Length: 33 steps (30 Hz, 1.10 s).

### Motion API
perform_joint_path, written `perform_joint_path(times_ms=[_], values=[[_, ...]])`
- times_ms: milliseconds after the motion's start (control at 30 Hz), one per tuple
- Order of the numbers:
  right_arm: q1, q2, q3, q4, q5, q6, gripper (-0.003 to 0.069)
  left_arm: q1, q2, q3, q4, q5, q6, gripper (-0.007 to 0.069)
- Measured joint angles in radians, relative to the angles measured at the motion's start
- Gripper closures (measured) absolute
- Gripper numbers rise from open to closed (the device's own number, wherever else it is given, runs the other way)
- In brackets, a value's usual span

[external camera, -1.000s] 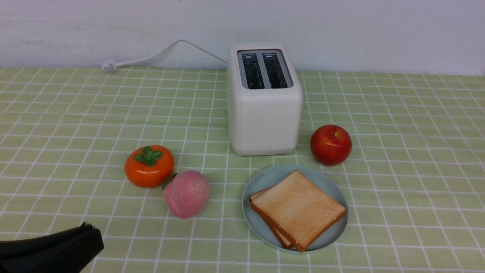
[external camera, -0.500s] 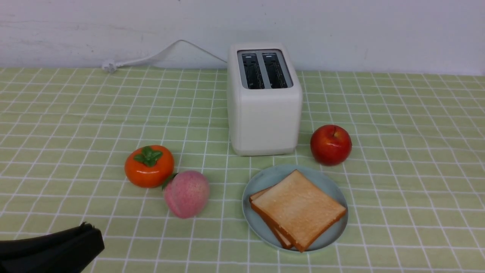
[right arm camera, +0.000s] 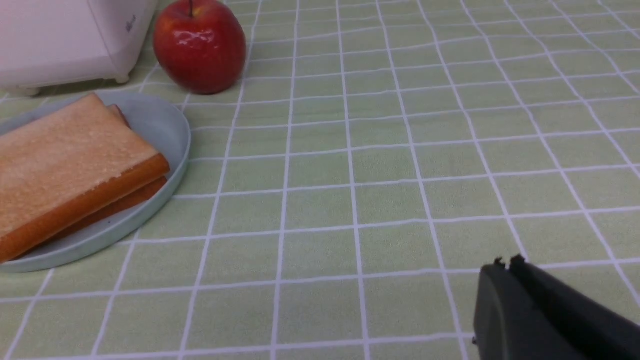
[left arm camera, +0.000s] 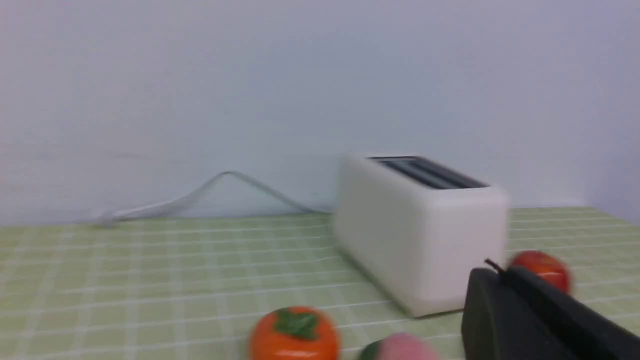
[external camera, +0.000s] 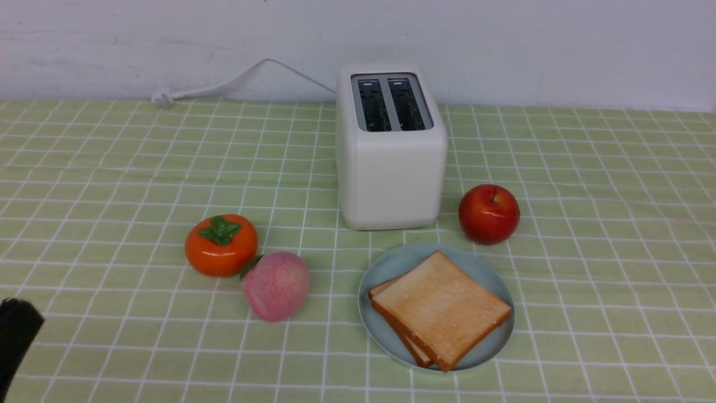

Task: Take toasted bread from bread machine on green coffee tablecloth place on plate.

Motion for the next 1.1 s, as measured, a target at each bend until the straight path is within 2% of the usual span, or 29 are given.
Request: perform_joint_path(times_ms=[100,133,167,267,400,500,1100], values=[[0.0,0.0,0.0,0.0,0.0,0.0,0.0658,0.141,-0.089,0.058,0.126,0.067,-0.125,0.0638],[0.0,0.0,0.0,0.0,0.0,0.0,0.0657,0.148,-0.094,0.067,0.135,0.073,-0.145,0.0638],[0.0,0.0,0.0,0.0,0.0,0.0,0.0656,0.19,-0.115,0.092,0.198,0.098,-0.224,0.0638],[0.0,-0.001,0.0,0.0,0.0,0.0,0.0654,0.215,-0.124,0.104,0.297,0.197,-0.379,0.0638],[0.0,-0.001,0.0,0.0,0.0,0.0,0.0649,0.215,-0.124,0.107,0.332,0.417,-0.49,0.0638],[0.0,-0.001,0.0,0.0,0.0,0.0,0.0644,0.215,-0.124,0.109,0.333,0.496,-0.508,0.0638],[0.0,-0.001,0.0,0.0,0.0,0.0,0.0628,0.215,-0.124,0.109,0.292,0.497,-0.512,0.0638]])
